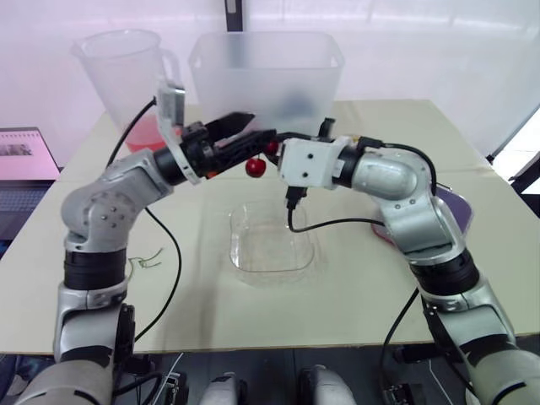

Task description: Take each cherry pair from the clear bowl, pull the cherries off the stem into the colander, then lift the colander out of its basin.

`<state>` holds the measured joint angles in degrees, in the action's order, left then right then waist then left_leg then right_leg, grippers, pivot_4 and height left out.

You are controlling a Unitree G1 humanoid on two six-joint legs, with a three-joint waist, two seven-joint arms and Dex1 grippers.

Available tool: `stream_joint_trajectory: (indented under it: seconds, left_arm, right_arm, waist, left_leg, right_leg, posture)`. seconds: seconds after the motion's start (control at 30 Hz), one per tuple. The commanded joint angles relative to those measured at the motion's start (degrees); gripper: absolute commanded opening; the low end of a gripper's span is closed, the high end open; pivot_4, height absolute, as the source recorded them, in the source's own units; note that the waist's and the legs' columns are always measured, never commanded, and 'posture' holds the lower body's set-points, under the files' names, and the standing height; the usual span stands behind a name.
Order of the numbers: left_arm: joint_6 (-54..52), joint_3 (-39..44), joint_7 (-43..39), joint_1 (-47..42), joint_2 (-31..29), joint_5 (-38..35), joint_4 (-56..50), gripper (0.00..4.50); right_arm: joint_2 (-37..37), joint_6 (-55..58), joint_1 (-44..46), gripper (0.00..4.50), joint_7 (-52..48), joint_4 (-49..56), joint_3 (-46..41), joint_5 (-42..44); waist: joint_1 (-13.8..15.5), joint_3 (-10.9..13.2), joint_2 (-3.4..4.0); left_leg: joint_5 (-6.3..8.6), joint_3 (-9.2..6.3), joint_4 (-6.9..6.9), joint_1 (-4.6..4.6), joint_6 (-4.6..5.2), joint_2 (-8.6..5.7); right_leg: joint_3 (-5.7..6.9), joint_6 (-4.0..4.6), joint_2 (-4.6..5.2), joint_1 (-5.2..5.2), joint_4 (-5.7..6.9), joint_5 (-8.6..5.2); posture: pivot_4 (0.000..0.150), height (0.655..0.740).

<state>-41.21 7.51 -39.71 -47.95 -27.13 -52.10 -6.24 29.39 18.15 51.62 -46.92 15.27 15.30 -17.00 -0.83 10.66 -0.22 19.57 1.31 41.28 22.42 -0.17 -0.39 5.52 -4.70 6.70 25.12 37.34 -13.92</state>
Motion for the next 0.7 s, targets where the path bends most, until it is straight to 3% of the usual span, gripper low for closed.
stream_joint_trajectory:
  seconds: [0.03, 0.1, 0.2, 0.7]
  left_arm:
    - [2.8, 0.9, 0.6, -0.1, 0.5, 1.8, -2.7, 4.25]
    - [3.3, 1.4, 1.2, 0.1, 1.4, 2.1, -2.9, 3.62]
    - [3.8, 1.6, 2.1, 0.3, 2.1, 2.7, -3.1, 2.22]
    - [5.8, 0.8, 2.6, 2.6, 4.2, 5.9, -3.4, 2.22]
  right_arm:
    - [-0.7, 2.1, 1.1, 1.20, 0.3, 2.7, -1.4, 1.2]
    - [-0.7, 2.9, 1.2, 1.19, 0.4, 2.9, -1.4, 1.4]
    - [-1.3, 4.3, 1.6, 1.19, 0.6, 3.0, -1.4, 2.1]
    - [-1.9, 8.7, 2.6, 1.19, 1.6, 3.8, -1.6, 5.5]
  waist:
    - [0.0, 0.0, 0.00]
    - [0.1, 0.0, 0.00]
    - [0.2, 0.0, 0.00]
    - [0.2, 0.0, 0.00]
  left_leg:
    - [0.00, 0.00, 0.00, 0.00, 0.00, 0.00]
    - [0.00, 0.00, 0.00, 0.00, 0.00, 0.00]
    - [0.00, -0.01, 0.02, 0.00, 0.00, -0.01]
    - [0.00, -0.02, 0.02, 0.00, 0.01, -0.03]
  right_leg:
    - [0.00, 0.00, 0.00, 0.00, 0.00, 0.00]
    - [0.00, 0.00, 0.01, 0.00, -0.01, 0.00]
    - [0.00, 0.00, 0.02, -0.01, -0.01, 0.00]
    - [0.00, 0.00, 0.04, -0.02, 0.00, 0.00]
  posture:
    - [0.150, 0.6886]
    - [0.150, 0.6886]
    - [0.150, 0.6886]
    - [0.150, 0.6886]
